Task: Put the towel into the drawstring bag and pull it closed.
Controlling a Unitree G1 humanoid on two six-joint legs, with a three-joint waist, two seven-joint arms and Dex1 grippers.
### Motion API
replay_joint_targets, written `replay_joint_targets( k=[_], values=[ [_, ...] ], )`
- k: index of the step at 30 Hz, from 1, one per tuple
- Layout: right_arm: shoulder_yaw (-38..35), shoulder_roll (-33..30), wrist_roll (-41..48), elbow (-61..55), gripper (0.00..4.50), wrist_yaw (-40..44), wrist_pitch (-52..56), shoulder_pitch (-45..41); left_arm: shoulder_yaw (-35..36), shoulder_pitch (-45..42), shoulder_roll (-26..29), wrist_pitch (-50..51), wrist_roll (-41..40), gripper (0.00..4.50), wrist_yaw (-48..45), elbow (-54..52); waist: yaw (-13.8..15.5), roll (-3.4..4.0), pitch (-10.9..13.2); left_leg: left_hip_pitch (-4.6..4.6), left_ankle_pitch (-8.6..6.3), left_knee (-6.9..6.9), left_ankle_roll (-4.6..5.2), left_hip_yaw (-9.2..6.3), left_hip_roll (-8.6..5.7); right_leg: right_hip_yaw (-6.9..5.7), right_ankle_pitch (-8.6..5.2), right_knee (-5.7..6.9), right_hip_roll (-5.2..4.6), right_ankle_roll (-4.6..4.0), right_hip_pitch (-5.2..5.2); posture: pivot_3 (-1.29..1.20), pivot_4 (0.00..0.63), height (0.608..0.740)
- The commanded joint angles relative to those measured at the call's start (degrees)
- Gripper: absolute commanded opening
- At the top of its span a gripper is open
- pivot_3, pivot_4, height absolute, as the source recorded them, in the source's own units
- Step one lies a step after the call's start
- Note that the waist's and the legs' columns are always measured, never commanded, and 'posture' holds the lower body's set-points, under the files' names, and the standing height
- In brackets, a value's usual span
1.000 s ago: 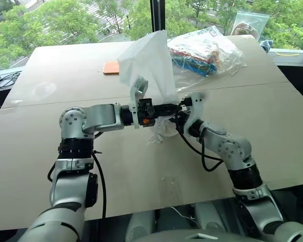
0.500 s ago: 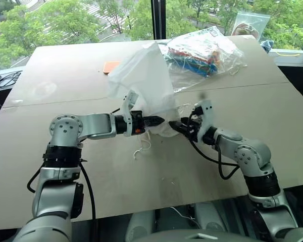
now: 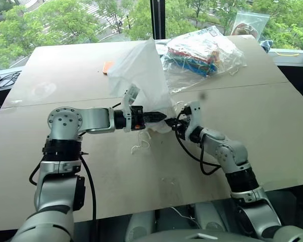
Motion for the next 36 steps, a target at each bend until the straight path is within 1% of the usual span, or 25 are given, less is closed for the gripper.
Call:
replay_joint_targets(
  k=[1, 4, 6, 7, 9, 12, 14, 16, 19, 20, 21, 23, 25, 28, 31, 33, 36],
  values=[
    [-1.7, 1.1, 3.4, -4.4, 0.03, 7.1, -4.4, -1.1, 1.4, -1.3, 1.2, 1.4, -2.4, 0.00, 1.6, -0.2, 0.0, 0.00, 0.0, 0.00, 0.00, 0.00, 0.00, 0.00, 0.00, 0.00, 0.00, 0.00, 0.00, 0.00, 0.00, 0.00, 0.150, 0.740],
    [-2.3, 0.4, 5.1, -6.9, 0.03, 10.5, -4.0, -1.2, 1.4, -2.4, 1.5, 0.7, -9.2, 0.00, 4.4, 2.2, 0.1, 0.00, 0.0, 0.00, 0.01, 0.00, -0.01, -0.03, 0.05, -0.01, 0.00, 0.00, -0.03, 0.00, 0.00, 0.00, 0.150, 0.740],
    [-2.1, -0.8, 4.8, -8.1, 0.03, 11.8, -3.9, -0.9, -0.2, -4.0, 2.2, 0.1, -16.5, 0.00, 5.9, 3.8, 0.1, 0.00, 0.0, -0.01, 0.01, 0.01, -0.01, -0.05, 0.08, -0.03, 0.00, 0.01, -0.06, 0.00, 0.00, 0.00, 0.150, 0.740],
    [-2.3, -1.5, 5.0, -9.1, 0.03, 12.3, -3.2, -0.6, -0.6, -5.0, 2.2, 0.4, -18.4, 0.00, 5.7, 4.2, 0.2, 0.00, 0.0, -0.01, 0.00, 0.01, -0.01, -0.06, 0.10, -0.03, 0.00, 0.01, -0.07, 0.00, 0.00, 0.00, 0.150, 0.740],
    [-4.7, -5.4, 8.1, -14.6, 0.03, 13.2, 0.5, 1.0, 1.5, -9.6, -0.5, 2.1, -19.5, 0.00, 3.4, 9.3, 0.6, 0.01, 0.0, -0.02, 0.01, 0.01, -0.01, -0.08, 0.08, -0.07, 0.00, 0.01, -0.08, 0.00, 0.01, 0.00, 0.150, 0.740],
    [-9.4, -12.3, 12.8, -22.1, 0.03, 12.8, 6.1, 3.4, 4.7, -16.2, -3.6, 6.4, -19.5, 0.00, 0.9, 22.4, 1.6, 0.01, 0.0, -0.06, 0.01, 0.04, -0.01, -0.15, -0.14, -0.17, 0.00, -0.03, -0.11, 0.00, 0.06, 0.00, 0.150, 0.740],
    [-13.4, -16.8, 17.6, -26.6, 0.03, 12.1, 10.0, 5.0, 4.3, -17.3, -4.3, 8.4, -19.5, 0.00, 1.9, 27.2, 1.5, 0.01, 0.0, -0.04, 0.00, 0.06, 0.01, -0.14, -0.19, -0.19, -0.01, -0.05, -0.11, 0.01, 0.10, 0.00, 0.150, 0.740],
    [-15.9, -19.5, 21.0, -29.1, 0.03, 11.1, 12.5, 5.9, 3.0, -17.3, -4.4, 9.7, -19.5, 0.00, 3.3, 28.9, 1.1, 0.00, 0.0, 0.01, -0.01, 0.03, 0.02, -0.09, -0.16, -0.15, -0.01, -0.04, -0.10, 0.01, 0.11, 0.00, 0.150, 0.740],
    [-19.3, -23.6, 24.8, -32.2, 0.03, 8.1, 17.3, 8.2, 0.0, -10.8, -3.9, 6.6, -19.5, 0.00, 6.6, 15.5, 0.4, 0.01, 0.0, 0.01, -0.01, -0.01, 0.01, -0.07, -0.09, -0.12, -0.01, -0.02, -0.06, 0.01, 0.07, 0.00, 0.150, 0.740],
    [-19.0, -24.4, 25.0, -32.5, 0.03, 7.0, 18.5, 9.1, -0.4, -9.0, -4.0, 4.6, -18.8, 0.00, 7.7, 11.0, 0.3, 0.00, 0.0, 0.02, 0.00, -0.09, -0.01, -0.04, 0.10, -0.04, -0.02, -0.01, -0.13, -0.01, 0.03, 0.00, 0.150, 0.740],
    [-17.8, -24.5, 24.1, -32.3, 0.03, 6.0, 19.2, 10.0, -0.2, -7.7, -4.3, 3.2, -15.7, 0.00, 7.5, 6.3, 0.3, -0.02, 0.0, -0.01, 0.01, -0.08, -0.02, -0.04, 0.15, -0.03, -0.02, -0.02, -0.15, -0.02, 0.01, 0.00, 0.150, 0.740],
    [-14.6, -23.0, 22.0, -30.2, 0.03, 4.5, 19.0, 10.9, -0.6, -5.5, -4.6, 1.0, -10.8, 0.00, 6.5, -0.1, 0.4, -0.03, 0.0, -0.03, 0.13, -0.06, -0.23, -0.01, 0.15, 0.01, -0.02, -0.03, -0.22, -0.02, 0.00, 0.00, 0.150, 0.740],
    [-11.6, -20.2, 19.3, -26.6, 0.03, 2.9, 17.9, 10.6, -1.7, -3.8, -4.5, -0.1, -5.2, 0.00, 4.1, -5.5, 0.4, -0.02, 0.0, -0.01, 0.13, -0.05, -0.23, 0.05, 0.10, 0.02, -0.01, -0.02, -0.16, -0.02, 0.00, 0.00, 0.150, 0.740],
    [-7.6, -16.7, 13.6, -21.4, 0.03, 2.2, 13.8, 8.7, -2.9, -2.2, -4.1, -0.3, -0.1, 0.00, 2.1, -10.1, 0.5, 0.00, 0.0, 0.06, 0.14, -0.03, -0.22, 0.14, 0.03, 0.12, -0.01, -0.02, -0.10, -0.01, 0.04, 0.00, 0.150, 0.740],
    [-5.0, -14.2, 10.2, -17.4, 0.03, 2.8, 10.9, 5.9, -3.4, -1.5, -3.3, 1.0, -3.0, 0.00, 1.9, -10.6, 0.4, 0.00, 0.0, 0.04, 0.11, 0.04, -0.16, 0.13, -0.06, 0.12, -0.01, -0.02, -0.05, 0.00, 0.05, 0.00, 0.150, 0.740],
    [-2.4, -12.9, 7.1, -14.8, 0.03, 5.6, 7.2, 4.3, -3.5, -1.6, -2.8, 1.1, -3.7, 0.00, 1.4, -10.8, 0.4, -0.01, 0.0, 0.04, 0.02, 0.05, 0.00, 0.10, -0.05, 0.09, -0.01, -0.01, -0.04, 0.00, 0.04, 0.00, 0.150, 0.740],
    [1.3, -10.9, 3.2, -11.3, 0.03, 9.7, 1.0, 2.3, -3.7, -1.5, -2.3, 0.9, -5.3, 0.00, 1.4, -10.0, 0.4, -0.01, 0.0, 0.04, 0.03, 0.04, -0.01, 0.04, -0.04, 0.02, -0.01, 0.00, 0.00, 0.00, 0.04, 0.00, 0.150, 0.740]
  ],
)
